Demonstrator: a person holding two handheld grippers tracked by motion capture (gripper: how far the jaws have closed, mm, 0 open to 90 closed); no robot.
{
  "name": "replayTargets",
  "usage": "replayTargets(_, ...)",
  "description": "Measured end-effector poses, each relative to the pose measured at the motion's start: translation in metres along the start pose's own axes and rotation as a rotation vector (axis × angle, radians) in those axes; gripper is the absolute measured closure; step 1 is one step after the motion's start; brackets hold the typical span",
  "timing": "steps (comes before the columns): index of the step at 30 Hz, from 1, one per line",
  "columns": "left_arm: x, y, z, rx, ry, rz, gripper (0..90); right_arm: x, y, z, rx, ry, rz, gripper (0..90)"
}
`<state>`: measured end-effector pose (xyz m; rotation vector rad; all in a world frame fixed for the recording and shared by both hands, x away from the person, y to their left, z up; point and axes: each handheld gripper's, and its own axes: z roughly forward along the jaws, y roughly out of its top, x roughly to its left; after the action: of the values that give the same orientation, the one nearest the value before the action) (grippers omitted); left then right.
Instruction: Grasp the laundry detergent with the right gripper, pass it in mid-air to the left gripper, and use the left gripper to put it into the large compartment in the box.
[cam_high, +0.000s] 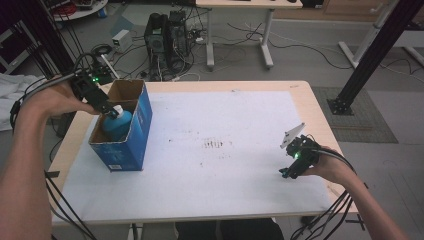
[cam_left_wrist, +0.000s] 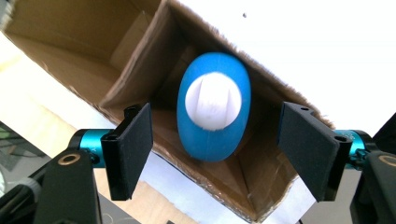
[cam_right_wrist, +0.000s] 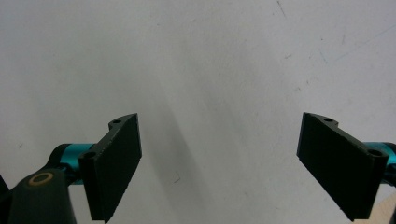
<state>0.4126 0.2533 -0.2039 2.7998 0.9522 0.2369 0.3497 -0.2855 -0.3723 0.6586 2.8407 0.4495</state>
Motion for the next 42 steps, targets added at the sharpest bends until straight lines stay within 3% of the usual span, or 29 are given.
replayTargets(5, -0.008, 0.014, -0.012, -0.014, 0.018, 0.038, 23.5, -0.001, 0.0, -0.001, -0.005, -0.001, -0.008, 13.1)
replayTargets(9, -0.013, 0.021, -0.014, -0.033, 0.01, 0.046, 23.5, -0.001, 0.0, -0.001, -0.005, 0.0, -0.007, 13.1)
replayTargets(13, -0.02, 0.032, -0.016, -0.029, 0.017, 0.093, 23.5, 0.0, -0.001, 0.0, -0.01, -0.005, 0.003, 13.1)
replayTargets(16, -0.03, 0.043, -0.017, -0.036, 0.017, 0.124, 23.5, 0.001, -0.001, 0.001, -0.016, -0.009, 0.013, 13.1)
replayTargets(17, -0.038, 0.051, -0.017, -0.058, 0.011, 0.133, 23.5, 0.001, -0.001, 0.001, -0.02, -0.008, 0.016, 13.1)
replayTargets(23, -0.06, 0.074, -0.01, -0.088, -0.01, 0.2, 23.5, 0.0, 0.003, 0.001, -0.021, 0.0, -0.006, 13.1)
replayTargets(27, -0.081, 0.096, 0.01, -0.072, -0.026, 0.264, 23.4, 0.001, 0.006, 0.0, -0.023, -0.006, 0.001, 13.1)
replayTargets(31, -0.092, 0.104, 0.022, -0.097, -0.051, 0.275, 19.7, 0.0, 0.007, -0.003, -0.003, 0.002, -0.008, 13.1)
replayTargets(32, -0.096, 0.108, 0.028, -0.097, -0.058, 0.29, 19.7, 0.0, 0.007, -0.003, -0.005, 0.001, -0.007, 13.1)
replayTargets(33, -0.104, 0.113, 0.038, -0.096, -0.073, 0.308, 17.4, -0.002, 0.007, -0.002, -0.022, -0.003, -0.038, 13.1)
replayTargets(34, -0.104, 0.113, 0.038, -0.096, -0.073, 0.308, 17.4, -0.002, 0.007, -0.002, -0.022, -0.003, -0.038, 13.1)
replayTargets(36, -0.113, 0.119, 0.052, -0.077, -0.089, 0.349, 17.4, -0.001, 0.008, -0.002, -0.02, -0.006, -0.026, 13.1)
replayTargets(38, -0.118, 0.12, 0.058, -0.088, -0.106, 0.337, 17.4, -0.002, 0.008, -0.002, -0.022, -0.005, -0.042, 13.1)
replayTargets(41, -0.129, 0.125, 0.084, -0.051, -0.133, 0.359, 17.4, 0.0, 0.009, -0.003, -0.021, -0.01, -0.034, 13.1)
replayTargets(42, -0.129, 0.125, 0.084, -0.051, -0.133, 0.359, 17.4, 0.0, 0.009, -0.003, -0.019, -0.01, -0.035, 13.1)
